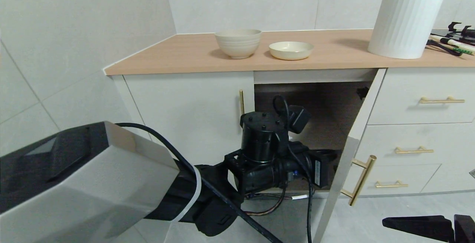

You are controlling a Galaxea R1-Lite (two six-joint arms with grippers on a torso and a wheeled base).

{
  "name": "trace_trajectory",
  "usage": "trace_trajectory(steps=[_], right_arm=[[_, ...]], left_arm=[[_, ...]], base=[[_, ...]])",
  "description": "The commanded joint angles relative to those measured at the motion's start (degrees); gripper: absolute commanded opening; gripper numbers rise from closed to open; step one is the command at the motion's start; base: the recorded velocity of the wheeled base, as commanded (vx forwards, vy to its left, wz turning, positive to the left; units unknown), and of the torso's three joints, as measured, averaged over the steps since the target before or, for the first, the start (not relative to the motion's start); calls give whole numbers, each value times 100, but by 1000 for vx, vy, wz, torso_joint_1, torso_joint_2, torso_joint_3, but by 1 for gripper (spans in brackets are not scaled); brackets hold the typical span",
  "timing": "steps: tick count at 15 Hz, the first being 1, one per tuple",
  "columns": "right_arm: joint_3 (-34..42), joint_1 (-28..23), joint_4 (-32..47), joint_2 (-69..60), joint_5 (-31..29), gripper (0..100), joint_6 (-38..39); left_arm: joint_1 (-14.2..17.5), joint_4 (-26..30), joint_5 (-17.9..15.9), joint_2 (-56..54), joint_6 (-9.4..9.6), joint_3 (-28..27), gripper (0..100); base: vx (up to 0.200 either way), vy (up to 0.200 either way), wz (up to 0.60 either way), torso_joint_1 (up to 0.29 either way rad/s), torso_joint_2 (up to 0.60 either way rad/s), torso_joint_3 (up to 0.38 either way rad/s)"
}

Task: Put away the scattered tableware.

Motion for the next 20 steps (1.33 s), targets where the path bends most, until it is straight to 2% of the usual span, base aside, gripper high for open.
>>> trace_trajectory(steps=[1,3,4,5,6,7,8,10,11,14,15,16,17,18,20], right_arm=[[-6,3,-3,-21,10,100,-10],[-14,3,-12,-100,19,100,-10],[-14,3,-29,-249,28,100,-18],[-14,3,-47,-451,160,100,-27],[12,-24,-47,-618,459,100,-27],[56,-103,-38,-785,766,100,-62],[82,-208,-38,-838,898,100,-177],[56,-261,-38,-873,916,100,-273],[56,-261,-29,-873,916,100,-273],[-76,-305,-3,-654,749,100,-247],[-93,-331,6,-601,678,100,-247],[-304,-410,-3,-214,283,100,-247],[-674,-472,-3,199,-130,100,-247],[-902,-498,-3,551,-420,100,-247],[-1289,-604,6,1087,-552,100,-256]], left_arm=[[-110,-4,91,40,-3,-39,0],[-259,-22,108,5,-3,-57,0],[-488,-31,108,-56,-3,-153,0],[-848,-48,108,-127,-3,-241,0],[-1147,-57,100,-250,50,-241,0],[-1279,-57,100,-346,103,-215,0],[-1279,-57,100,-373,120,-197,0],[-936,-57,108,-417,112,-22,0],[-883,-57,108,-426,112,14,0],[-128,-13,108,-839,120,515,0],[-31,-13,108,-909,120,611,0],[356,-4,117,-1190,164,1095,0],[672,-4,108,-1419,340,1517,0],[1041,-4,117,-1674,648,1930,0],[1744,-4,135,-2183,1175,2501,0]], base=[[0,0,0,0,0,0],[0,0,0,0,0,0],[0,0,0,0,0,0],[0,0,0,0,0,0],[0,0,0,0,0,0],[0,0,0,0,0,0],[0,0,0,0,0,0],[0,0,0,0,0,0],[0,0,0,0,0,0],[0,0,0,0,0,0],[0,0,0,0,0,0],[0,0,0,0,0,0],[0,0,0,0,0,0],[0,0,0,0,0,0],[0,0,0,0,0,0]])
